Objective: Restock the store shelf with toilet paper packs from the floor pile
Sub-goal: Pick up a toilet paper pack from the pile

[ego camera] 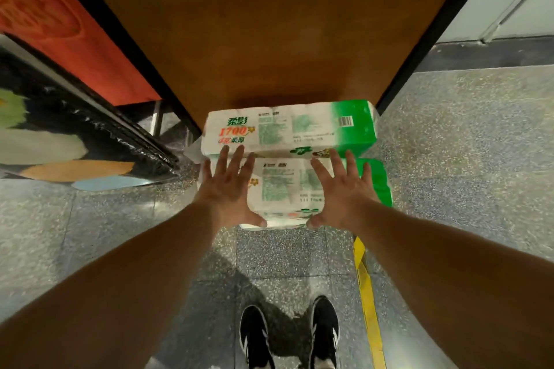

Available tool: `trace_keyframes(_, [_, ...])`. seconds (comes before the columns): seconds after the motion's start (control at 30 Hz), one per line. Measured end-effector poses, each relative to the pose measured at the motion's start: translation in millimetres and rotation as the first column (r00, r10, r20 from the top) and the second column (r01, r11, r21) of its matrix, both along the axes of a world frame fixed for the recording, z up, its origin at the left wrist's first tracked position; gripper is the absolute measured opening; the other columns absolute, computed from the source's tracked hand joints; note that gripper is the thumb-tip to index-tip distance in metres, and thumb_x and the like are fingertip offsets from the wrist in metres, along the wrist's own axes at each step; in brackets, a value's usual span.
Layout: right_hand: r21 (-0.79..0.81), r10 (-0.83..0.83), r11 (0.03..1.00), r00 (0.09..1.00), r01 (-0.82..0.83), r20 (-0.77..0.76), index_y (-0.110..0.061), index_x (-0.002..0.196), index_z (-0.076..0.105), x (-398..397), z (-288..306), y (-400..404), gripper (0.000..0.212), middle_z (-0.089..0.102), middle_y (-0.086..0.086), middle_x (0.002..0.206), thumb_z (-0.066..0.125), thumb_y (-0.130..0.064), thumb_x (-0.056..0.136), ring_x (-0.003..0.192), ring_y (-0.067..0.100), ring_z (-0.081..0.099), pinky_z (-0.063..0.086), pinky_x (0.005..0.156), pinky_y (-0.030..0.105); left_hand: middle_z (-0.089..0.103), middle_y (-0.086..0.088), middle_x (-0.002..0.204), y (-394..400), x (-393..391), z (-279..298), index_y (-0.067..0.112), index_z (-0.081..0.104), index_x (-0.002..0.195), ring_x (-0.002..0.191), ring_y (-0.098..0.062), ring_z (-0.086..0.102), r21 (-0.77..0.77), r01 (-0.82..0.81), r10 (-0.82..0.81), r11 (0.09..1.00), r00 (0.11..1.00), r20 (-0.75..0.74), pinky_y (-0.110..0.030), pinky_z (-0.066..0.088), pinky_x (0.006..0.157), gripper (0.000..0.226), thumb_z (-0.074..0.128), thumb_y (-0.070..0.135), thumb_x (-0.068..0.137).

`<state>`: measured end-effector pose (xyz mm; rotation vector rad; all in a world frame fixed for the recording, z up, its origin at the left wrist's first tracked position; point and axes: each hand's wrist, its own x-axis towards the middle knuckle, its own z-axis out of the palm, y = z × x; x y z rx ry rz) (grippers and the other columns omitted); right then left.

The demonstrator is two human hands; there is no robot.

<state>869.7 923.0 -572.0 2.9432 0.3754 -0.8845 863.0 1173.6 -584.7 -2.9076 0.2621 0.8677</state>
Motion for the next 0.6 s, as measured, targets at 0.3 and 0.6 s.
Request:
trace_keyframes(0.3, [-0.057, 0.150, 0.987, 0.988, -0.152, -0.034, -0.034, 0.142, -0.044, 32, -55, -18, 0.151, -0.042, 0.023, 0.155, 0.078, -0.076, 0.064, 0.147, 0.047, -0.028, -0.007, 0.119, 0.068, -0.042, -0.012, 0.158, -16, 10, -56, 0.015, -0.034, 0.151, 0.149, -0.037, -0.029, -0.029, 0.050, -0.049, 0.998, 0.998, 0.043, -0.060, -0.011, 0.120, 0.154, 0.077, 0.075, 0.064])
trace_keyframes(0.6, [-0.080, 0.198, 0.977, 0.980, -0.195, 0.022, -0.032, 0.154, -0.025, 33, -32, -14, 0.135, 0.007, 0.020, 0.161, 0.079, -0.060, 0.072, 0.145, 0.043, 0.020, 0.009, 0.122, 0.065, 0.009, -0.016, 0.159, -15, 6, -41, 0.023, -0.012, 0.158, 0.140, -0.034, 0.019, -0.075, 0.072, -0.057, 0.995, 0.981, 0.185, -0.047, 0.023, 0.116, 0.127, 0.072, 0.061, 0.070])
